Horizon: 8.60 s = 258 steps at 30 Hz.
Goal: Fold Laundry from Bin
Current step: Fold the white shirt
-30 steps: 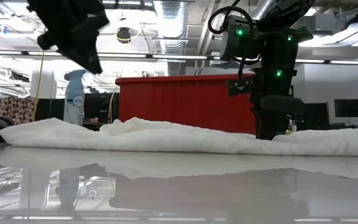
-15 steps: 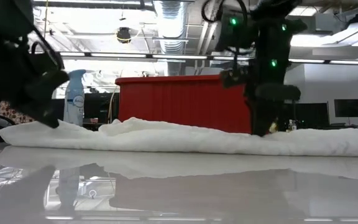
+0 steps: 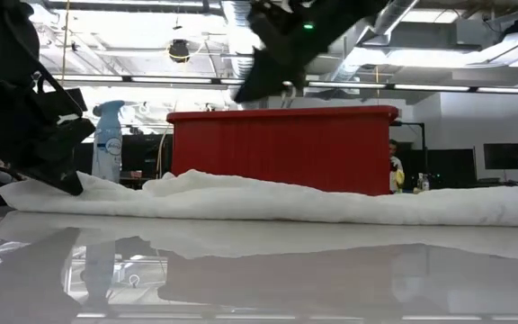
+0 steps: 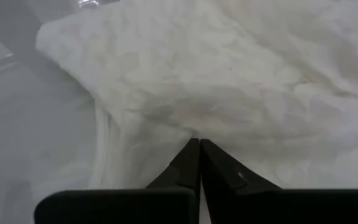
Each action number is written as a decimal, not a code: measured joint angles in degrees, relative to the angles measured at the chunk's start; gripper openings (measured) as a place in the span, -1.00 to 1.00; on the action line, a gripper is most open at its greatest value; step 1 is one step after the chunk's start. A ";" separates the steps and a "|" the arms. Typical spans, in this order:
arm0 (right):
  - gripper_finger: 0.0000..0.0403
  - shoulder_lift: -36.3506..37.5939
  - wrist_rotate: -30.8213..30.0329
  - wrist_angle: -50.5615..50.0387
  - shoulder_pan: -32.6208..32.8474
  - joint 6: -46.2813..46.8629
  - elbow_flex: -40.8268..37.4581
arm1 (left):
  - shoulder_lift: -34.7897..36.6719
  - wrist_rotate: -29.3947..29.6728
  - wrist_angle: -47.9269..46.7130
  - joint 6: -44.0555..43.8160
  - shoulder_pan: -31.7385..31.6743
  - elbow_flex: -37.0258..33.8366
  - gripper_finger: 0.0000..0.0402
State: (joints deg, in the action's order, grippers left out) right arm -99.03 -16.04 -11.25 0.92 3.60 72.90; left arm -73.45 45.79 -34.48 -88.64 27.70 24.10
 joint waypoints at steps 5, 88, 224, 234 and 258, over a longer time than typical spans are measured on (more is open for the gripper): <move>-0.24 -4.75 0.45 16.82 -3.21 -3.07 0.04 | -0.02 0.56 1.92 3.12 -0.02 0.00 -1.00; -0.93 -36.91 -0.91 -18.78 -10.85 -9.62 47.26 | -0.04 2.03 4.48 8.02 0.11 0.00 -1.00; -0.91 -35.27 5.73 -22.57 -4.27 -17.42 52.53 | 24.37 -18.11 38.30 104.04 -29.70 -6.69 -0.88; -0.53 -32.34 3.04 -34.08 -3.15 -23.17 52.46 | 24.37 -16.30 36.29 101.00 -31.77 -6.73 -1.00; -0.22 -39.93 -14.03 -27.03 8.11 -37.98 46.64 | 24.37 -16.99 33.44 98.25 -32.91 -6.72 -1.00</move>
State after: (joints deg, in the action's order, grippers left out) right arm -138.96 -30.06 -38.28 9.03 -34.38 119.53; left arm -49.08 28.80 -1.04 9.61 -5.20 17.38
